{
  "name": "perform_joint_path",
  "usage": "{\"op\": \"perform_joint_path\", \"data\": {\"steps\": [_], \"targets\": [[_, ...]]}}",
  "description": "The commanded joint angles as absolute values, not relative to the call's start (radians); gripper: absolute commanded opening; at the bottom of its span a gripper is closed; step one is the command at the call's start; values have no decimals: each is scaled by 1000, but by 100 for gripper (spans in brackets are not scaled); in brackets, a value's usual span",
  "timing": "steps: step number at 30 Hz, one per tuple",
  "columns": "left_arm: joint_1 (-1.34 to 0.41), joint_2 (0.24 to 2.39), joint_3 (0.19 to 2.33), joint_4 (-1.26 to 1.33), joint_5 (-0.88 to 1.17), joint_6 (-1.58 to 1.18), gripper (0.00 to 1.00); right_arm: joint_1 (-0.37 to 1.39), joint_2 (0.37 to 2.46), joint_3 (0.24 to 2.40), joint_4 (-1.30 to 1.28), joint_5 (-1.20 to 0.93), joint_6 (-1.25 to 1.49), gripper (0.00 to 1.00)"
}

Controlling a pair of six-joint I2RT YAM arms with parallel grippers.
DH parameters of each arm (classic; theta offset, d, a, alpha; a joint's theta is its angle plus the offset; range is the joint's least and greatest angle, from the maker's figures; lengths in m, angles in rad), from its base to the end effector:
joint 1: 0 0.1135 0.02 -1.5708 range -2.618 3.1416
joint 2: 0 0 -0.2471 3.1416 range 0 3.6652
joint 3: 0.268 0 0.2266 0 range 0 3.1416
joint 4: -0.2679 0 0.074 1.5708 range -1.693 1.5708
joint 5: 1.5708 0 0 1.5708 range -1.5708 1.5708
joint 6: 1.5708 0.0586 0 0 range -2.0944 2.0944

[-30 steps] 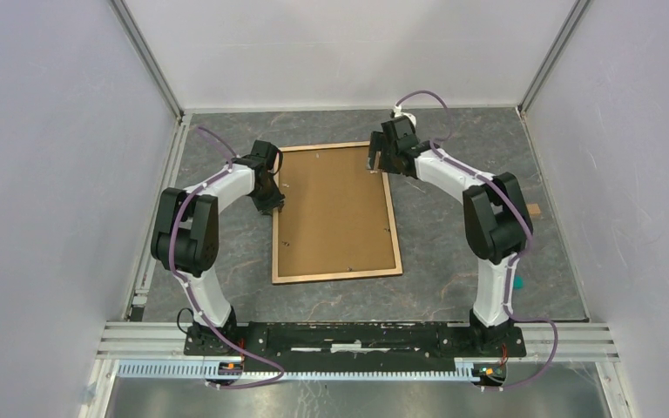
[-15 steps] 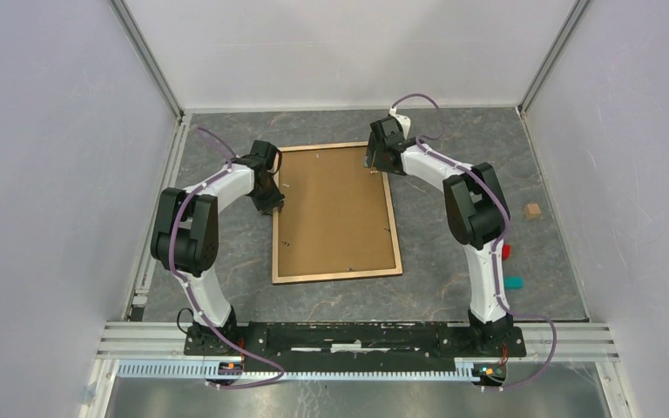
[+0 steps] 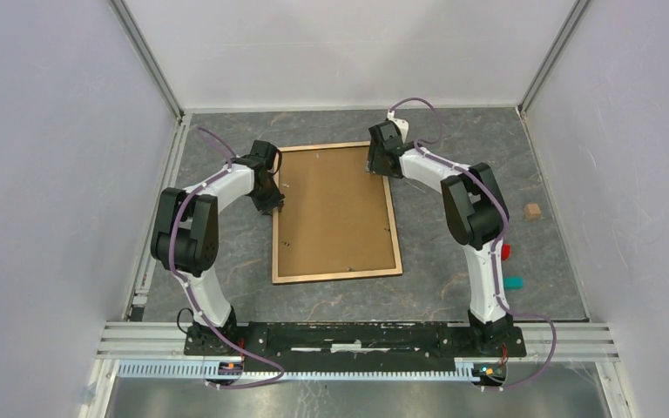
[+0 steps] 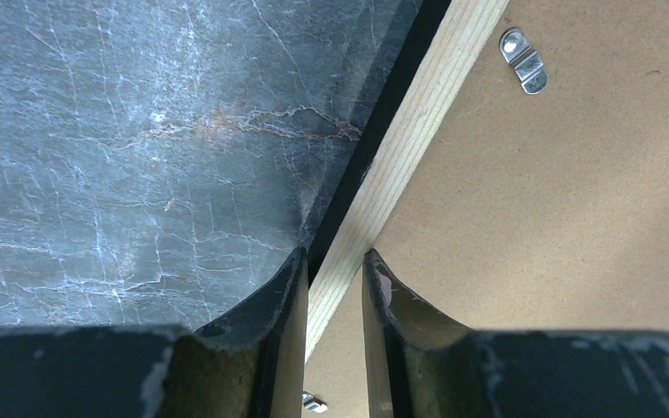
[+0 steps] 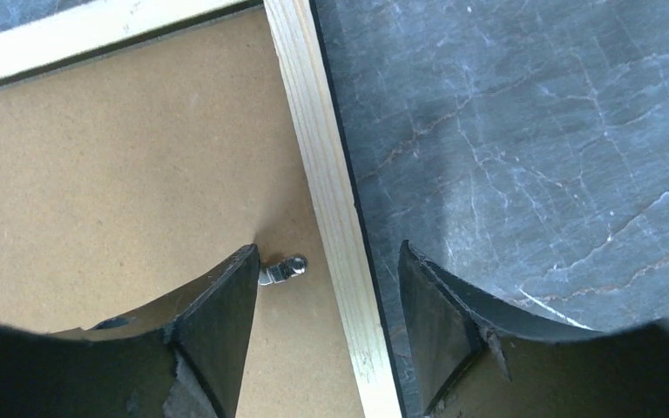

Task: Put the photo into the frame
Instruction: Install the photo frame at the center of the board.

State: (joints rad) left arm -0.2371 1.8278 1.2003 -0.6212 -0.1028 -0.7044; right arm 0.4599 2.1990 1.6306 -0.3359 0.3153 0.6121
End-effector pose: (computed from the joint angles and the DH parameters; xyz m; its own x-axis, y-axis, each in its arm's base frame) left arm 0.3288 -0.0733 0.1473 -0.8334 -0.4613 -0.3043 -0.4431 0.8869 -0.1309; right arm 0.4220 0.1887 0.1444 -0.7201 0.2529 -0.6461 0.1999 0.9673 0.1558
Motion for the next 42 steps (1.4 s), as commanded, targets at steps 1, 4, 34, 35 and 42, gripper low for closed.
{"op": "perform_joint_path", "data": {"steps": [1,4,34,35,42], "targets": [[-235,1852,1190,-652,-95,-719,20,469,2129,1555,-363,297,583,63],[-235,1855,1193,-653,-92,-721,20,466,2122,1534,-346,312,565,60],[-235,1888,1238,-683,-147,-698,21,433,1867,1284,-250,120,219,69],[-234,1904,1253,-692,-148,-699,21,434,1847,1240,-249,102,227,70],[-233,1994,1378,-749,-166,-695,21,436,1697,859,-9,-117,353,71]]}}
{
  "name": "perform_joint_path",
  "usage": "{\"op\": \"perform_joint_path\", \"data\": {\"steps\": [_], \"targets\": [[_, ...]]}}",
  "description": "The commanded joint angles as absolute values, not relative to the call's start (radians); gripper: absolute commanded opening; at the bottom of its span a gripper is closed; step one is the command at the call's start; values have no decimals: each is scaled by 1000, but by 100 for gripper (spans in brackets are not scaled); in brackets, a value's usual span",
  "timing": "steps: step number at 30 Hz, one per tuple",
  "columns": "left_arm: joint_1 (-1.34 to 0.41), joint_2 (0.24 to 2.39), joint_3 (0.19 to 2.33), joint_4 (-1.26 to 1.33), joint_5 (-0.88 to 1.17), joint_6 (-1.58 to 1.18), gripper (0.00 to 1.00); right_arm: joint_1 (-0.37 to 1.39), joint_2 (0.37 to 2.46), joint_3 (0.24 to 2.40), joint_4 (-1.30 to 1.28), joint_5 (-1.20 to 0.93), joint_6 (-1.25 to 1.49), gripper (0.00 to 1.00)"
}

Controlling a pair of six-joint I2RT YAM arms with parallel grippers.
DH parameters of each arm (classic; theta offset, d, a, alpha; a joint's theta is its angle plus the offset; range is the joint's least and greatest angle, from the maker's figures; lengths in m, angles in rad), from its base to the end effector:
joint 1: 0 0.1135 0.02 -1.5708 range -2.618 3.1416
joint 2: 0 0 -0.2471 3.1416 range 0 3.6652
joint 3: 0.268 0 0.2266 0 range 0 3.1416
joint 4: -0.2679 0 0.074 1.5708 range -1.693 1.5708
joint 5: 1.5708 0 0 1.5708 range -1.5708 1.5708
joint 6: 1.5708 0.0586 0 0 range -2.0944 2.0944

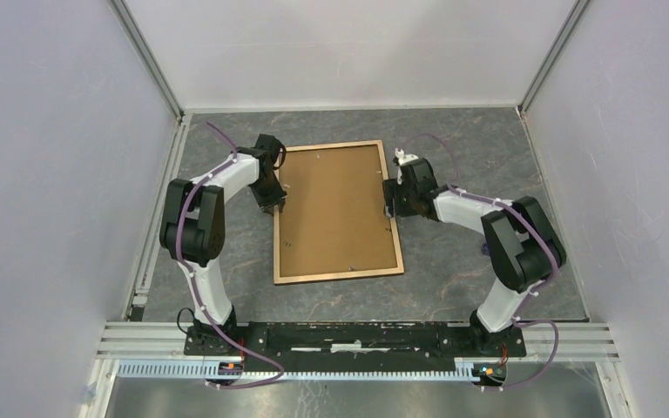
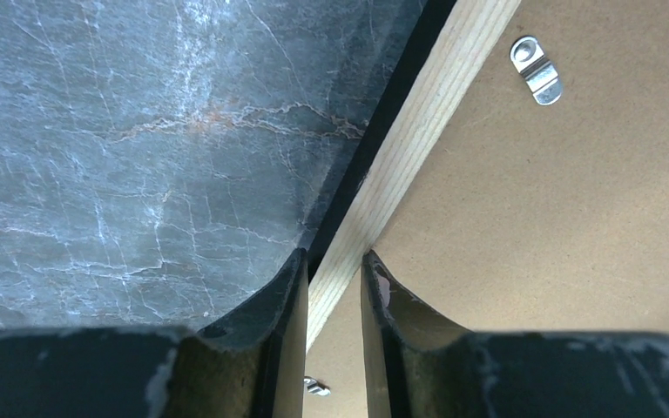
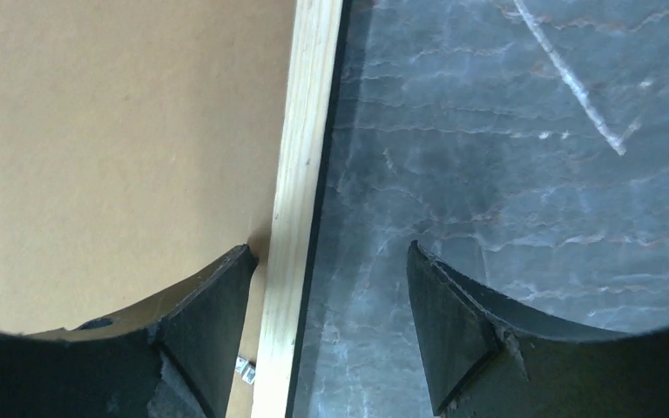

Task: Put the photo into the frame
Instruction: Install the photo frame at the center of the board, then adjust the photo frame at the center of the board.

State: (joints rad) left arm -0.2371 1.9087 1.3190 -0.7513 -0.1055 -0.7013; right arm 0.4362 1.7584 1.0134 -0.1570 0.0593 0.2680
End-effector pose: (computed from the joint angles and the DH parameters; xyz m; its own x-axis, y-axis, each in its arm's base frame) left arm 0.3388 -0.0755 0.1462 -0.8588 -0.4526 -0.2403 -0.4500 0.8904 -0.0687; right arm 0.3183 0.1445 0.1483 -0.7885 -0.0759 -0.6103 -0.1863 0.9752 0.1194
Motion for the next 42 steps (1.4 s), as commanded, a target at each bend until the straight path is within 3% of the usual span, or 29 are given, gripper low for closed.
{"op": "perform_joint_path", "data": {"steps": [1,14,21,24,29,33,37,42], "targets": [[-234,2006,1400,-749,-158,-694,21,444,1686,825,26,-131,371,71],[-302,2221,1737,-773,-5,-636,14,718,1417,522,305,-99,636,68],[-375,2281,1916,-864,4,-568,19,867,1452,551,344,-57,665,68],[-379,2231,1899,-874,-118,-534,31,898,1459,589,280,-23,645,69],[-369,2086,1904,-948,-240,-461,69,897,1355,634,134,107,536,79],[-368,1883,1784,-953,-264,-483,97,877,1279,719,-27,309,396,89],[-371,1656,1563,-916,-210,-548,100,809,1264,814,-71,422,231,98],[-379,1407,1194,-830,-100,-731,98,662,1373,960,-26,385,81,98]]}}
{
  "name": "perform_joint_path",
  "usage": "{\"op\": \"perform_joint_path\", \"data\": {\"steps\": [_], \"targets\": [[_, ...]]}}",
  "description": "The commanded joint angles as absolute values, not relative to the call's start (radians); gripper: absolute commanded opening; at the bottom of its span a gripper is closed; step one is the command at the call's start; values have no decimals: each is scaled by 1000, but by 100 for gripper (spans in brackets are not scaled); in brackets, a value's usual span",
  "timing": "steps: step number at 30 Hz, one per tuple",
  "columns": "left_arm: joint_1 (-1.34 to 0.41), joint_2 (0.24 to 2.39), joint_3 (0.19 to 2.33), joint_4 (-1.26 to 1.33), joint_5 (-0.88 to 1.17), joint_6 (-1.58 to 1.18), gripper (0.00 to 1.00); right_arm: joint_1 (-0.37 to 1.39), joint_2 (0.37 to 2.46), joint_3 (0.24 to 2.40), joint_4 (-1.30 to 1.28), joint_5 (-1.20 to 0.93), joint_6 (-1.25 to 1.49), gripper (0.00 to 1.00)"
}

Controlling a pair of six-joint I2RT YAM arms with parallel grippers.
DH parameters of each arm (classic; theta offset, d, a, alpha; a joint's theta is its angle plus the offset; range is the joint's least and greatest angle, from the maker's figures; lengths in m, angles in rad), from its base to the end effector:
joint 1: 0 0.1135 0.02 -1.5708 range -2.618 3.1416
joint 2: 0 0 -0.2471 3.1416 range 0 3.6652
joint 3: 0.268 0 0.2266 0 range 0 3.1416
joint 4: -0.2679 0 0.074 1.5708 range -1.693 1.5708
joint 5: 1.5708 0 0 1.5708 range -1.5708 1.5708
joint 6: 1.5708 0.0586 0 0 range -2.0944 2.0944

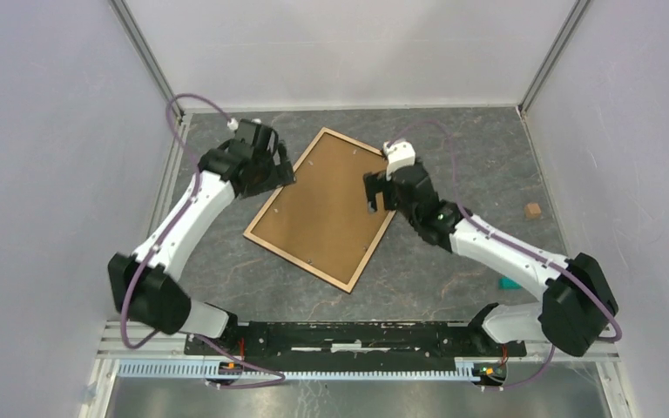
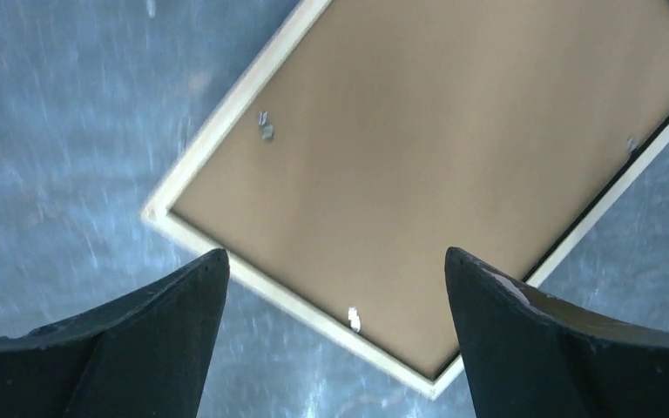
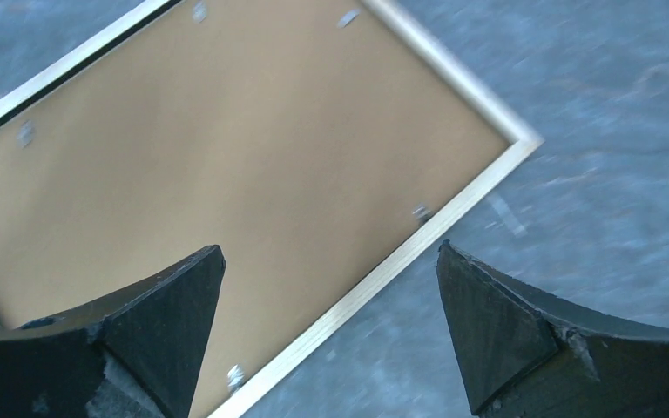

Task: Put the photo into the frame
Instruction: Adjust the photo frame at the center of the board.

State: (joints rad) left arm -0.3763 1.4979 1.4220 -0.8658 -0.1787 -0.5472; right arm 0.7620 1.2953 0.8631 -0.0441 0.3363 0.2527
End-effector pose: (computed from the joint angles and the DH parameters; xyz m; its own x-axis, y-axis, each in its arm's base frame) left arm 0.2846 -0.1013 0.2968 -0.7797 -0.2425 -0.5773 -0.1655 0.9690 -0.1835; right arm 0.2241 0.1871 0.2550 -0.4310 -0.0850 -0.8983 -0.3426 0.9364 0.0757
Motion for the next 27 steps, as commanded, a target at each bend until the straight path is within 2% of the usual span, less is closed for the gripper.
{"op": "perform_joint_path", "data": {"steps": [1,10,18,27], "targets": [[-387,1357,1106,-795,-76,-781,98,637,1411,983,-8,382,60,98],[-537,1216,785,-635,-45,-1054,94,459,1828,1379,2,153,-39,98],[-631,1293,737,-595,-62,-1062,94,370,2115,1694,-139,3,-65,98],[-652,1341,714,-530,-50,-1064,92,304,2264,1803,-184,-110,-40,98]]}}
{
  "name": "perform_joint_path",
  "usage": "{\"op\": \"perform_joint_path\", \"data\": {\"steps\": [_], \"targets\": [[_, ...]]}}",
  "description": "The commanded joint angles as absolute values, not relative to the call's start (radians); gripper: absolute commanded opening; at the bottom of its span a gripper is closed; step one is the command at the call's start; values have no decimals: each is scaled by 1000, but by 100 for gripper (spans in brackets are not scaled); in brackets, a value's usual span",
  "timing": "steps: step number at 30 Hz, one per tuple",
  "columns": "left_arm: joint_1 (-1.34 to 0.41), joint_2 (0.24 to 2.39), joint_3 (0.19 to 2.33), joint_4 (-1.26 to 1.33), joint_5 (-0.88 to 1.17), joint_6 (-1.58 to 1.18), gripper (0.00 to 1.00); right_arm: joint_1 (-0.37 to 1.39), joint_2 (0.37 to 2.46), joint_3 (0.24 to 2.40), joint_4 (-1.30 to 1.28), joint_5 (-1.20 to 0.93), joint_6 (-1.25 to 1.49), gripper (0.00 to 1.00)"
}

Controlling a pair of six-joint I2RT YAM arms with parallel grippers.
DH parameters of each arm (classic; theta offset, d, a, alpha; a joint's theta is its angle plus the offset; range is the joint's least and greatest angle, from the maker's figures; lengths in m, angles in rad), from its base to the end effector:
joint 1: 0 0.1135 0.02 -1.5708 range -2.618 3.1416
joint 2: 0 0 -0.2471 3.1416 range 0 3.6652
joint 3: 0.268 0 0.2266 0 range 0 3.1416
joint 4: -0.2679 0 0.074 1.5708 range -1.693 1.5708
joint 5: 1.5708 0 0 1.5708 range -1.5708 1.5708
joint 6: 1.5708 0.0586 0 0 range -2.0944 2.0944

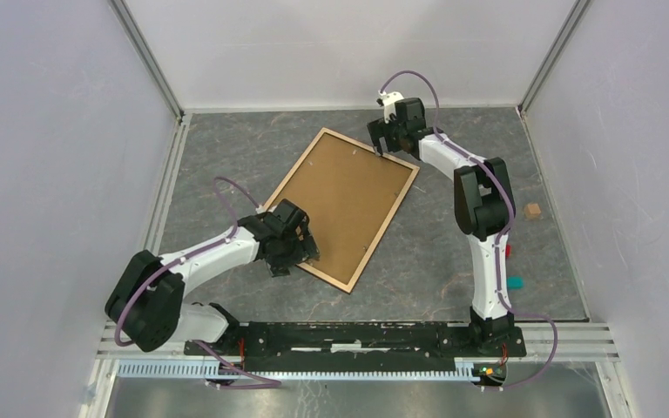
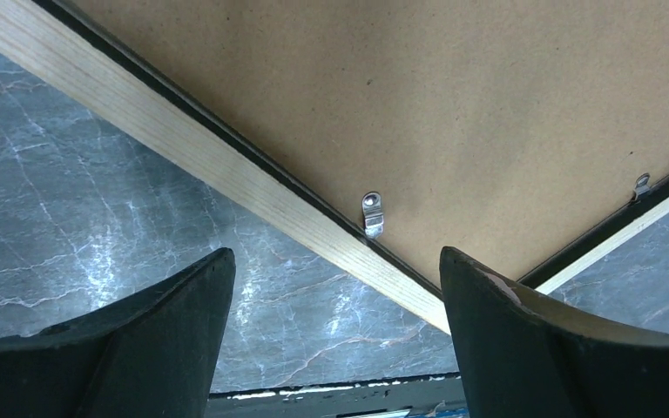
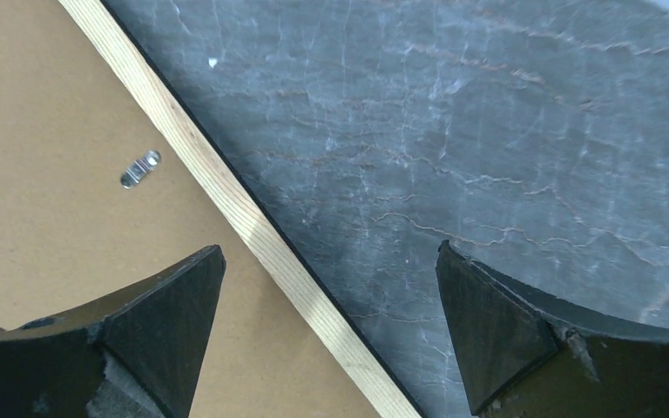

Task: Put the photo into the frame
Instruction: Adjust the photo frame at the center of the board.

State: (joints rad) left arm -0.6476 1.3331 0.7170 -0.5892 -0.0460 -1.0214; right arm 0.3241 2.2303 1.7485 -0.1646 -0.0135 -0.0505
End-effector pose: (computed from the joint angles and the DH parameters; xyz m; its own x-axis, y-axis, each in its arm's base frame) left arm 0.1788 -0.1319 0.1526 -0.8917 -0.3937 -0.2233 -0.3274 0.9017 -0.2825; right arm 0.4725 0.1596 0.1809 -0.5536 -0.2392 -0.7977 -0.3570 0.9335 -0.0322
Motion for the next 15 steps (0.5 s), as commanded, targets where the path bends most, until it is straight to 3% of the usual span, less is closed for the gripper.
{"op": "perform_joint_path", "data": {"steps": [1,7,15], "targets": [[-652,1346,711,-526,-53,-1067,92,299,2273,1801,-183,-129,-33,96],[-651,1400,719,-502,-45,-1065,92,281,2290,1749,-181,-203,-2,88],[-625,1447,747,-496,-61,-1025,85,277,2166,1511,-143,-218,53,68]]}}
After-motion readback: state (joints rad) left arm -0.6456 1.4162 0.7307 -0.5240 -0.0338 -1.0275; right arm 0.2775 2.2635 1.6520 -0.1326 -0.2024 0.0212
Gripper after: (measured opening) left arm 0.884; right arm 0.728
